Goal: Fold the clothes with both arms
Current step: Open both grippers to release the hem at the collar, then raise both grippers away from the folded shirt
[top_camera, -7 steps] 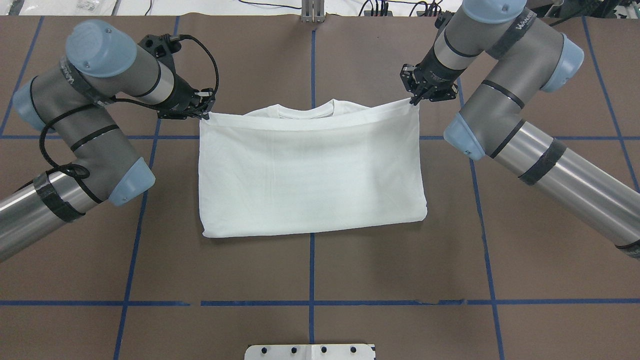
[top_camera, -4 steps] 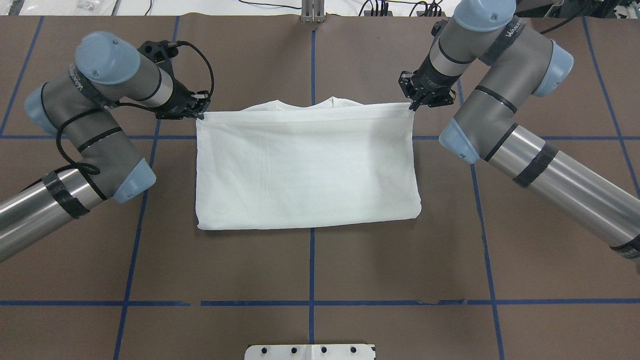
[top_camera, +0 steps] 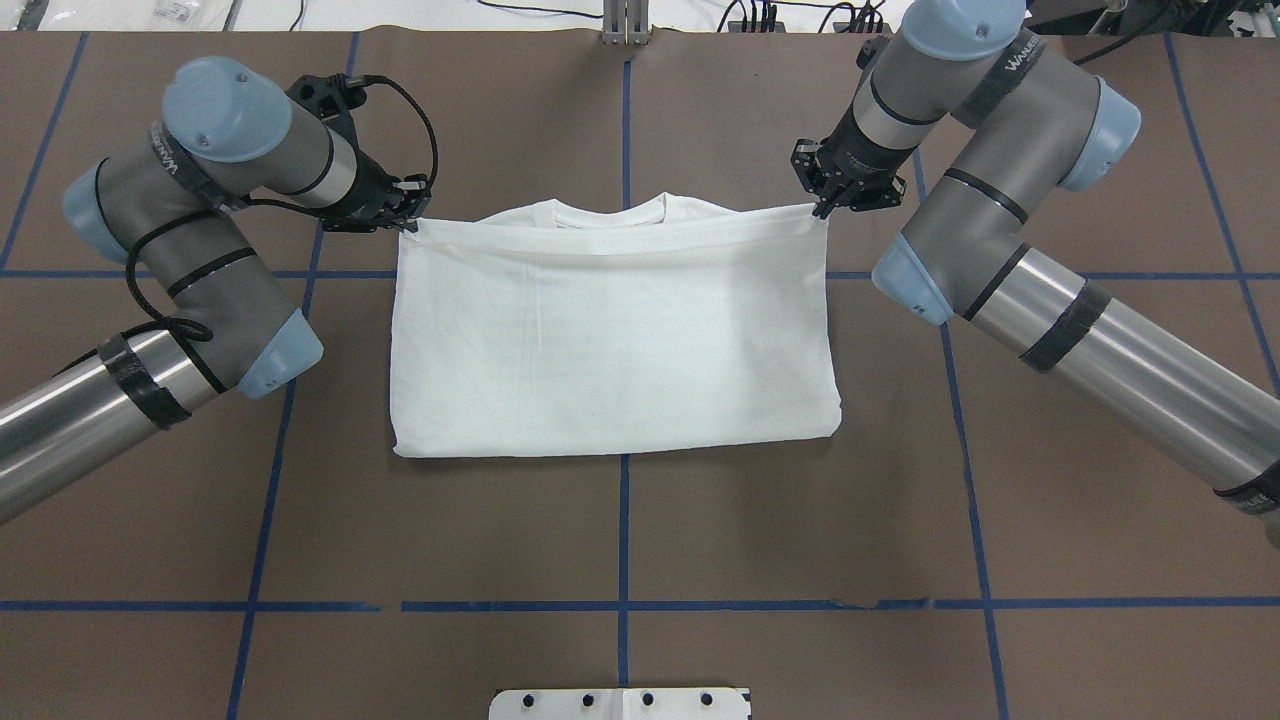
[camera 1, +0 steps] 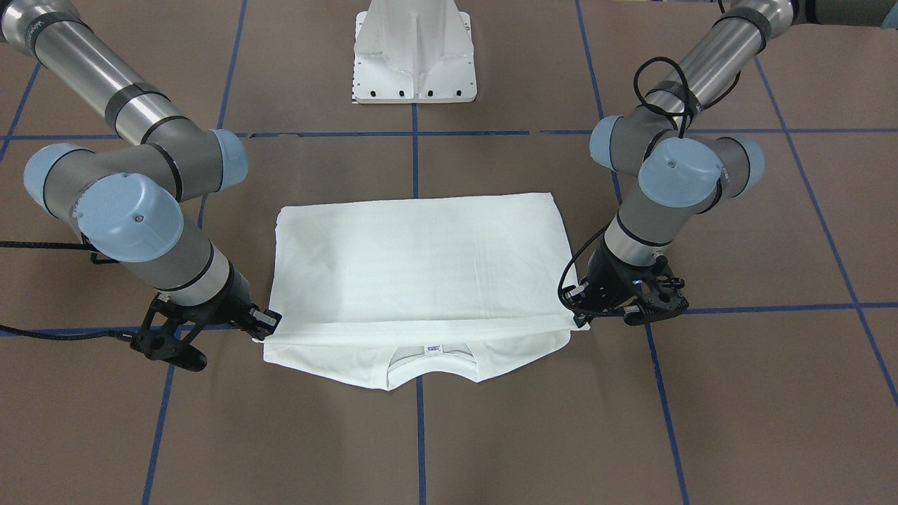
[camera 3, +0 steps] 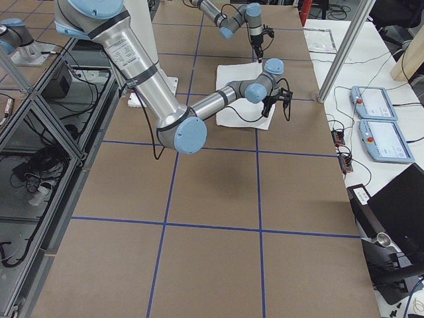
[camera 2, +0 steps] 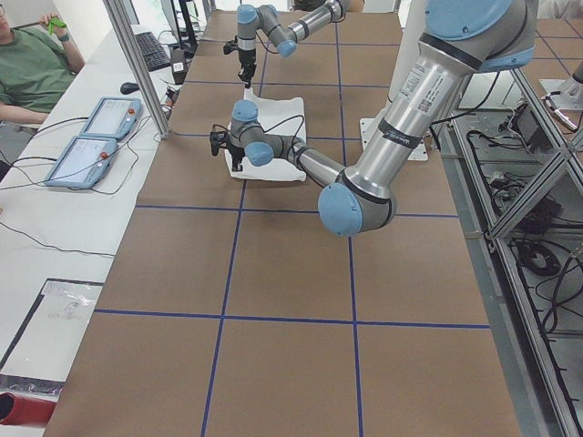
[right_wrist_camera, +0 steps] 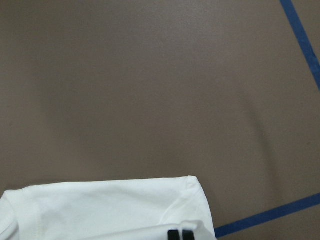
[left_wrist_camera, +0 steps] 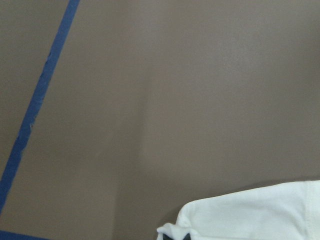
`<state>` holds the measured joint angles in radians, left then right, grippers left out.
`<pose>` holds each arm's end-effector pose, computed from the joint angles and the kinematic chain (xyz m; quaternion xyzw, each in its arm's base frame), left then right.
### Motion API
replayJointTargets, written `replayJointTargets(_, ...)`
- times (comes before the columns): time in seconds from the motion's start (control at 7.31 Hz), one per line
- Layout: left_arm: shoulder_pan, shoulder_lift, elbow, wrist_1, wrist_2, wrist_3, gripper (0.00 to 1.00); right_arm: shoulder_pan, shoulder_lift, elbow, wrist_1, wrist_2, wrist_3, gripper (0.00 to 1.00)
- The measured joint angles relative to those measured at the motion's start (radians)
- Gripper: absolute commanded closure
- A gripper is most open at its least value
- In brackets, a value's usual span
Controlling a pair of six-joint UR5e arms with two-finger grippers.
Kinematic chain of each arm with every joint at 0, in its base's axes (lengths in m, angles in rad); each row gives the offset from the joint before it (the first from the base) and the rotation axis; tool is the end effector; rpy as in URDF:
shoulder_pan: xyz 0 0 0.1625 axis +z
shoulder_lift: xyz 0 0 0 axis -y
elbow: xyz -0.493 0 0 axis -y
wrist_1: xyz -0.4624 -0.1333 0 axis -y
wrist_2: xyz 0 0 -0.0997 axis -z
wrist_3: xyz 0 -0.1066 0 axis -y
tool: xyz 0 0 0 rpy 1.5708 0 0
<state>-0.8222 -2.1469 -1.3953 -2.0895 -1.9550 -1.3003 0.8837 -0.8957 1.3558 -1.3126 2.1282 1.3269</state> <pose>0.4988 -0.6741 0.3762 0.0801 0.4610 -0.1581 0.8695 -0.4841 -0.7113 0.3445 -0.0371 -0.4233 0.1913 0.8848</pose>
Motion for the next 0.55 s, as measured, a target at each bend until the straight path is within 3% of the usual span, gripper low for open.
replayJointTargets(0.41,-0.002,0.002,-0.009,0.001,0.038,0.004,0.0,-0.014,-0.018,0.037,0.024,-0.007,-0.008,0.0)
replayJointTargets(0.55,-0.006,0.009,-0.032,0.007,0.047,0.006,0.0,-0.019,-0.075,0.117,0.044,0.0,-0.008,0.0)
